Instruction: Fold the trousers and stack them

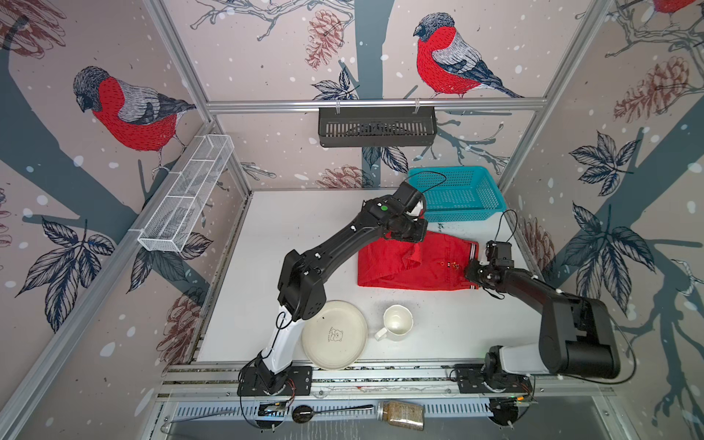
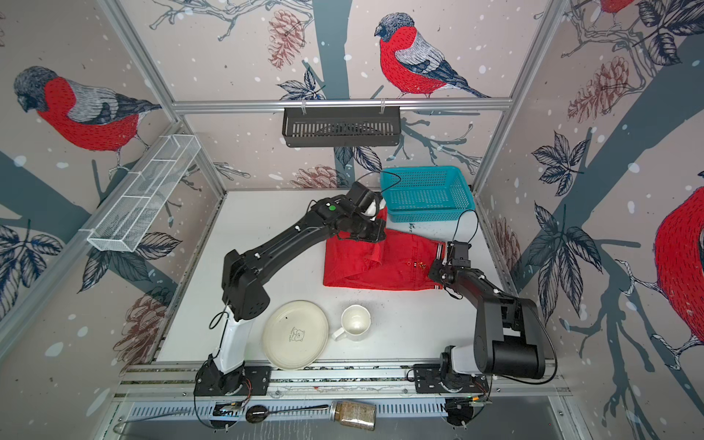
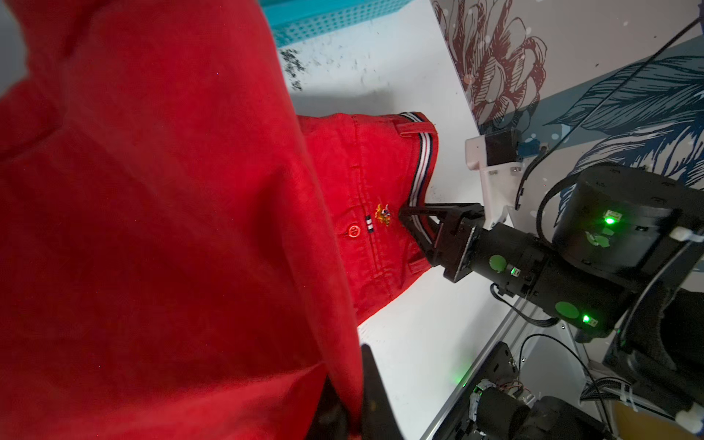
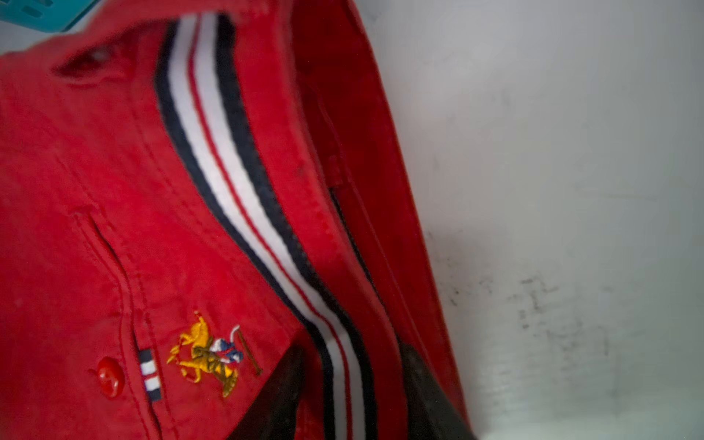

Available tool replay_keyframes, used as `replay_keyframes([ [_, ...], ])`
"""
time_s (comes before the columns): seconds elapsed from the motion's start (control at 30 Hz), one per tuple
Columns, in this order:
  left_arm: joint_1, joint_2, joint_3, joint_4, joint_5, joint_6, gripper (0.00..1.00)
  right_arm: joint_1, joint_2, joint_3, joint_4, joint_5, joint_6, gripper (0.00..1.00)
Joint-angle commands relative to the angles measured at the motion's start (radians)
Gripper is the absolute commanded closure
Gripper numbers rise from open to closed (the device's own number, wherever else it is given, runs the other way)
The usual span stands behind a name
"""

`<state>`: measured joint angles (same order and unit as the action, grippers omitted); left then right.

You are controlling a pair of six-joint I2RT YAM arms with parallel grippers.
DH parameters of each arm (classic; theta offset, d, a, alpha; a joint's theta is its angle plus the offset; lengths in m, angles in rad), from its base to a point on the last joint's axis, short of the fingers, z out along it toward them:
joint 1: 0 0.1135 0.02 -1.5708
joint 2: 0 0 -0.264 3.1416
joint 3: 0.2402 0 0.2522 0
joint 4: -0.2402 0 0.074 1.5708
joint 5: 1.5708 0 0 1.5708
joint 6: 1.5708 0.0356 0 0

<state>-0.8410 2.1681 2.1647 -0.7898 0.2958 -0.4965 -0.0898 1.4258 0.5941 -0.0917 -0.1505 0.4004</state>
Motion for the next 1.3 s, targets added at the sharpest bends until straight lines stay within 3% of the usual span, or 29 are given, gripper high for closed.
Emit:
replay_keyframes([
  [0.0,-0.032,0.065,0.077,0.102,0.068,-0.03,1.0,-0.013,0.019,-0.011,0.032,-0.068,0.015,0.59],
  [0.23,-0.107,0.234,0.218,0.178,0.154,-0.066,1.0,-0.015,0.043,-0.008,0.042,-0.106,0.013,0.6],
  [0.53,-0.119,0.301,0.194,0.302,0.172,-0.094,1.0,-0.011,0.06,-0.02,0.07,-0.182,0.017,0.6],
  [0.87,-0.106,0.333,0.131,0.454,0.131,-0.139,0.99,-0.014,-0.057,-0.034,0.036,-0.239,0.037,0.57],
  [0.93,-0.107,0.331,0.129,0.481,0.153,-0.142,0.92,-0.017,-0.085,-0.036,0.018,-0.236,0.037,0.55],
  [1.03,-0.116,0.307,0.124,0.482,0.169,-0.114,0.67,-0.038,-0.142,-0.032,-0.023,-0.213,0.035,0.51],
  [1.2,-0.113,0.205,0.019,0.488,0.165,-0.07,0.54,-0.121,-0.267,0.011,-0.121,-0.137,0.007,0.46],
  [1.27,-0.112,0.146,-0.023,0.488,0.149,-0.048,0.49,-0.148,-0.296,0.031,-0.146,-0.159,-0.007,0.45],
])
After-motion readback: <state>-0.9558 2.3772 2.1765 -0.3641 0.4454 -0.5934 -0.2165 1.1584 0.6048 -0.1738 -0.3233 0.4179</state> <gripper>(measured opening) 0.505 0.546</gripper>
